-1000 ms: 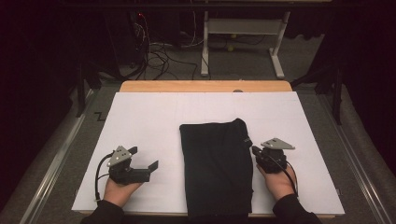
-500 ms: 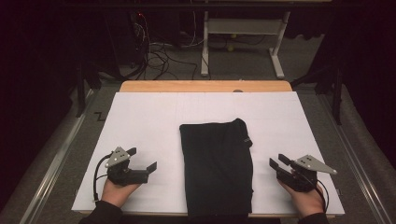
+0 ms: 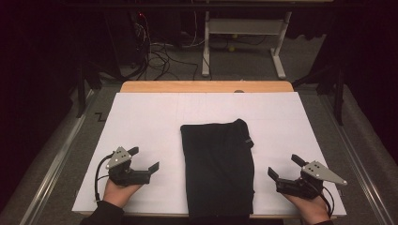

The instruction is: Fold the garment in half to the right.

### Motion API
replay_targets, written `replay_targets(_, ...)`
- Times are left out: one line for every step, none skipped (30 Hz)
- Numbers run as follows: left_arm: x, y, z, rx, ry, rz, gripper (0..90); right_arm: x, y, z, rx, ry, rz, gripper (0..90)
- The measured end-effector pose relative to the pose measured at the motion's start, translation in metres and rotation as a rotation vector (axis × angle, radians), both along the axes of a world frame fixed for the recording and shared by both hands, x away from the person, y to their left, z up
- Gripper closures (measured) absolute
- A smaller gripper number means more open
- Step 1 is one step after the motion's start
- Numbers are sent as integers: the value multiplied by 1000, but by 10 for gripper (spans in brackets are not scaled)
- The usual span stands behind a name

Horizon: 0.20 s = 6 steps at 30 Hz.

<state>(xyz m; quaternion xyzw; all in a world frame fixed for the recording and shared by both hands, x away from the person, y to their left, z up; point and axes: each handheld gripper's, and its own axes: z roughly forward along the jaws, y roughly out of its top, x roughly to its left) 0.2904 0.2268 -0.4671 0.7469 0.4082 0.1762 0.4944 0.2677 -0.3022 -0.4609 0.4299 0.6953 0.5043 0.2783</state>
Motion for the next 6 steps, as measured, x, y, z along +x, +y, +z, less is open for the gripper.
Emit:
replay_targets(0, 0, 0, 5, -1, -3, 0, 0, 0, -1, -12, -1, -4, 0)
replay_targets(0, -1, 1, 7, -5, -6, 0, -1, 0, -1, -19, -5, -9, 0)
replay_targets(0, -1, 1, 10, -7, -8, 0, -1, -1, -1, -19, -6, -8, 0)
replay_targets(0, -1, 1, 11, -8, -8, 0, -2, -1, -1, -16, -8, -8, 0)
replay_targets(0, -1, 1, 8, -10, -7, 0, -2, -1, -1, -15, -9, -9, 0)
replay_targets(0, -1, 2, 6, -10, -6, 0, -3, 0, -1, -17, -12, -6, 0)
